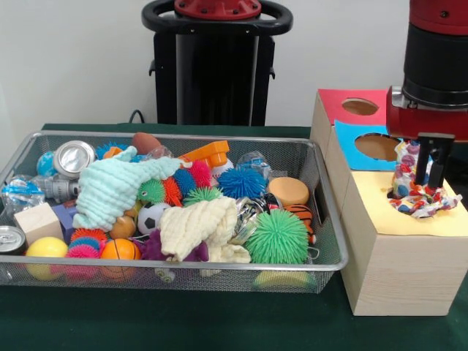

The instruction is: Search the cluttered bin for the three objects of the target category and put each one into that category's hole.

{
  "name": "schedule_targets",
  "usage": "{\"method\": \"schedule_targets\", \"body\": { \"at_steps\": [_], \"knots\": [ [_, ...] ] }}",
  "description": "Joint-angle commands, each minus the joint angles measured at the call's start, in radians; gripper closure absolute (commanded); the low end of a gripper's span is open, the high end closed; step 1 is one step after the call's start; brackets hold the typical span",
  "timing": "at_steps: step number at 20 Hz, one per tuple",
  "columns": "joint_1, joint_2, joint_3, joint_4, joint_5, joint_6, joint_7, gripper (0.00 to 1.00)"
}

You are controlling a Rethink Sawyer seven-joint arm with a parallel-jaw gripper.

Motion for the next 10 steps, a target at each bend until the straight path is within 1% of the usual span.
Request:
{"method": "schedule_targets", "body": {
  "at_steps": [1,8,10],
  "knots": [
    [-0.022,-0.043,0.019,0.052,0.015,0.153,0.096,1.00],
    [0.002,-0.125,-0.006,0.116,0.023,0.187,0.141,1.00],
    [0.007,-0.138,-0.011,0.125,0.024,0.193,0.152,1.00]
  ]
}}
